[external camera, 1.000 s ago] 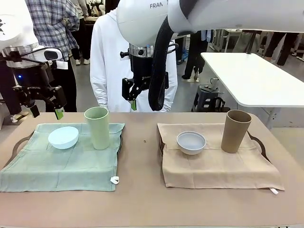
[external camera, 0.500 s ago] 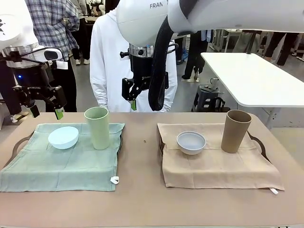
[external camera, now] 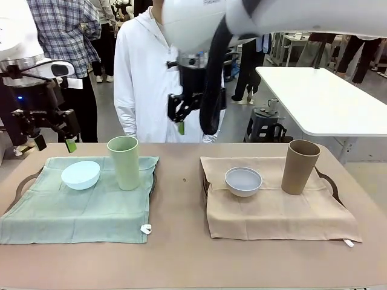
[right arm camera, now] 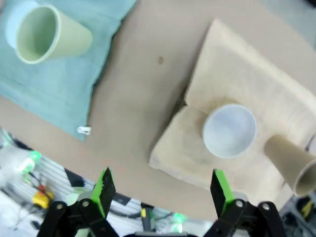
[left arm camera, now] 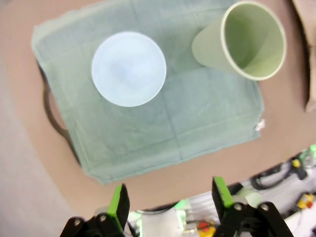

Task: Set up a tray with a mat and arrange the tableware.
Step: Place the Picnic Bowl and Reusable plastic cup back onto the Handle tray in front of the human's position.

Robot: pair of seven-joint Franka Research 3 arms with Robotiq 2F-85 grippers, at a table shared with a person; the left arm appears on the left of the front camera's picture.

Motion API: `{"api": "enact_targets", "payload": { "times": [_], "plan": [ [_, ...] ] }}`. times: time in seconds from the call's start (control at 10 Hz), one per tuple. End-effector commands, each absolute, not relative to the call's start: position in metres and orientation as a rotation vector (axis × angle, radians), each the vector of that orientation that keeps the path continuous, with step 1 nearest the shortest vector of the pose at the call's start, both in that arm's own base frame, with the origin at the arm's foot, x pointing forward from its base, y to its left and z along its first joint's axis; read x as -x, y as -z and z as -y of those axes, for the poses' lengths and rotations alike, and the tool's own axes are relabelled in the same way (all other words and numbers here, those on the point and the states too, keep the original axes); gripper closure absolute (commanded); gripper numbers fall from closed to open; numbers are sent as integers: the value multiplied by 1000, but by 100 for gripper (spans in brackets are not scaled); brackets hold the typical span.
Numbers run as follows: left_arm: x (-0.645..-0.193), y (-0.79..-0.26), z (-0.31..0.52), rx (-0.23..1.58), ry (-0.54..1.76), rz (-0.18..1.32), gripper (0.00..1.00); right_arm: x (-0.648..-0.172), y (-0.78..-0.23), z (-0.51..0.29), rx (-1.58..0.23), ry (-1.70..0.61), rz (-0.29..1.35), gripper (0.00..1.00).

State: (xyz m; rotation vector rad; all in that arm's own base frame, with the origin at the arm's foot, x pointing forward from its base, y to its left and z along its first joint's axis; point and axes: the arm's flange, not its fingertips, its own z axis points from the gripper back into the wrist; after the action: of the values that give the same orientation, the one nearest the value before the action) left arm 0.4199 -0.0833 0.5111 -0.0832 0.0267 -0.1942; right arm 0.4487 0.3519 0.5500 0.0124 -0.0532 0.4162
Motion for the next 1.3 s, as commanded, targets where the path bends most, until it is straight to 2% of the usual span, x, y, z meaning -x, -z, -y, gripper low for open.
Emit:
{"api": "enact_targets", "payload": {
  "times": [0.0,0.4,0.7,0.8,0.9,1.0,1.2],
  "plan": [
    [-407,-509,49,176,223,-56,12,-431,-550,-268,-107,-284,66,0],
    [-406,-519,14,276,240,-66,12,-402,-577,-121,-266,-57,111,0],
    [-411,-516,10,286,237,-87,12,-387,-578,-40,-271,50,116,0],
    [-413,-520,9,299,229,-82,12,-388,-573,-27,-264,94,98,0],
    [-409,-524,16,289,193,-41,12,-390,-569,-40,-162,217,85,0],
    [-409,-514,12,257,220,-77,12,-390,-582,-32,-261,84,114,0],
    [-410,-517,13,263,217,-69,12,-390,-575,-23,-233,138,102,0]
  ]
}}
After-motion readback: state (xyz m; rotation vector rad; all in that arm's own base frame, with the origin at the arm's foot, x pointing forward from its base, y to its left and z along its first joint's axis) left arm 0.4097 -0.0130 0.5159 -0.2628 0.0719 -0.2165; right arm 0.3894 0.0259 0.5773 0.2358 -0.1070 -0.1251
